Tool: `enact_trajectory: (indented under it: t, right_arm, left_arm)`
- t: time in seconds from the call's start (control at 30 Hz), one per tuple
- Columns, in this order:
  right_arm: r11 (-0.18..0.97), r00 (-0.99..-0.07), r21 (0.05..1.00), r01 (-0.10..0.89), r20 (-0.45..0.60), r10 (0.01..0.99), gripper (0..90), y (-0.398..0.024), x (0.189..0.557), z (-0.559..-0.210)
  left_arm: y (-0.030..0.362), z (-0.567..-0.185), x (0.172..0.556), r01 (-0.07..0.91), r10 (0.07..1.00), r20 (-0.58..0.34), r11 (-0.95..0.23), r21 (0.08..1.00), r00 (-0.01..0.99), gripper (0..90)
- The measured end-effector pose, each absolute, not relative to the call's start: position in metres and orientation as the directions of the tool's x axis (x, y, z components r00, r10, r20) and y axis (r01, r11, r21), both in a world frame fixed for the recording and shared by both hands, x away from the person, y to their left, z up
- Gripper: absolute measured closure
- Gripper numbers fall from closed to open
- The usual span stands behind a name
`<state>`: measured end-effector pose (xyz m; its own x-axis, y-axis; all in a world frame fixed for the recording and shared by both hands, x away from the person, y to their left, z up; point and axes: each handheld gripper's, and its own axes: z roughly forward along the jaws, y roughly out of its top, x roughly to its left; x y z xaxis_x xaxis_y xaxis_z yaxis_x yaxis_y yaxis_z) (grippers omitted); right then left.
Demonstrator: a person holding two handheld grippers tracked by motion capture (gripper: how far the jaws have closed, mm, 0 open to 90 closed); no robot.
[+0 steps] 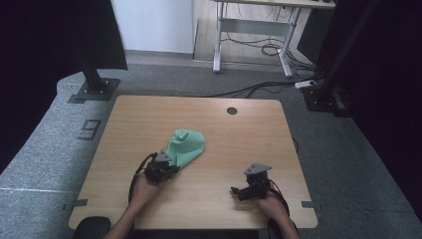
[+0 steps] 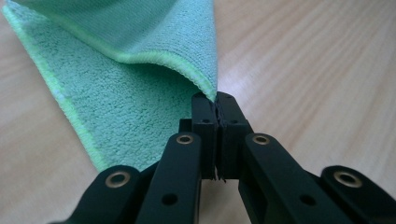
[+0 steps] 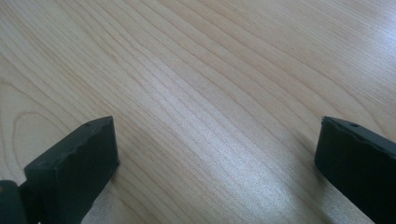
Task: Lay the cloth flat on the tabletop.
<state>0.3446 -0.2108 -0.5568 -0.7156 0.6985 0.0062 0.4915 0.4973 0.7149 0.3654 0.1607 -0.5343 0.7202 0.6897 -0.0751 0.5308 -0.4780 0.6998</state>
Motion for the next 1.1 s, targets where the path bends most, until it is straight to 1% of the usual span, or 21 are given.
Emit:
enact_trajectory:
  t: [0.33,0.43,0.5,0.57,0.6,0.63,0.67,0.7,0.73,0.77,0.8,0.87,0.9,0.93,1.03,1.1]
  right_arm:
    - [0.495,-0.712,0.715,0.494,0.006,0.702,0.0,-0.211,0.345,-0.557]
    - [0.496,-0.713,0.715,0.493,0.005,0.702,0.0,-0.211,0.345,-0.557]
    - [0.495,-0.712,0.715,0.494,0.006,0.702,0.0,-0.211,0.345,-0.557]
    - [0.495,-0.712,0.715,0.494,0.006,0.702,0.0,-0.211,0.345,-0.557]
    - [0.495,-0.712,0.715,0.494,0.006,0.702,0.0,-0.211,0.345,-0.557]
    - [0.495,-0.712,0.715,0.494,0.006,0.702,0.0,-0.211,0.345,-0.557]
    - [0.495,-0.712,0.715,0.494,0.006,0.702,0.0,-0.211,0.345,-0.557]
    - [0.495,-0.712,0.715,0.494,0.006,0.702,0.0,-0.211,0.345,-0.557]
    - [0.495,-0.712,0.715,0.494,0.006,0.702,0.0,-0.211,0.345,-0.557]
    - [0.495,-0.712,0.715,0.494,0.005,0.702,0.0,-0.211,0.345,-0.557]
    - [0.495,-0.711,0.715,0.495,0.006,0.703,0.0,-0.211,0.345,-0.557]
    - [0.494,-0.711,0.716,0.493,0.005,0.703,0.0,-0.211,0.345,-0.557]
    - [0.494,-0.711,0.716,0.493,0.005,0.703,0.0,-0.211,0.345,-0.557]
    - [0.494,-0.71,0.716,0.494,0.005,0.704,0.0,-0.211,0.345,-0.557]
    - [0.493,-0.71,0.716,0.494,0.005,0.704,0.0,-0.211,0.345,-0.557]
    - [0.493,-0.71,0.716,0.494,0.005,0.704,0.0,-0.211,0.345,-0.557]
  left_arm:
    - [0.152,-0.541,0.334,0.533,0.667,-0.09,-0.499,0.684,0.74,87.2]
    - [0.152,-0.539,0.328,0.533,0.667,-0.092,-0.496,0.686,0.739,84.7]
    - [0.155,-0.533,0.328,0.519,0.668,-0.081,-0.489,0.701,0.739,76.9]
    - [0.156,-0.53,0.329,0.512,0.672,-0.076,-0.481,0.712,0.737,64.8]
    - [0.158,-0.524,0.33,0.505,0.675,-0.071,-0.474,0.721,0.735,64.8]
    - [0.16,-0.521,0.331,0.501,0.673,-0.07,-0.473,0.725,0.736,52.9]
    - [0.164,-0.513,0.333,0.49,0.672,-0.065,-0.468,0.735,0.738,48.4]
    - [0.164,-0.513,0.333,0.49,0.672,-0.065,-0.468,0.735,0.738,44.4]
    - [0.166,-0.51,0.335,0.49,0.673,-0.063,-0.468,0.736,0.737,44.4]
    - [0.169,-0.507,0.337,0.492,0.682,-0.055,-0.466,0.735,0.729,40.0]
    - [0.174,-0.505,0.344,0.499,0.706,-0.039,-0.459,0.735,0.707,32.9]
    - [0.178,-0.505,0.349,0.507,0.722,-0.035,-0.449,0.736,0.691,26.0]
    - [0.181,-0.505,0.354,0.515,0.738,-0.026,-0.444,0.733,0.674,26.0]
    - [0.187,-0.508,0.363,0.538,0.765,-0.021,-0.434,0.723,0.644,19.5]
    - [0.192,-0.513,0.371,0.563,0.785,-0.029,-0.417,0.714,0.619,14.2]
    - [0.195,-0.519,0.376,0.576,0.804,-0.026,-0.402,0.712,0.594,14.1]
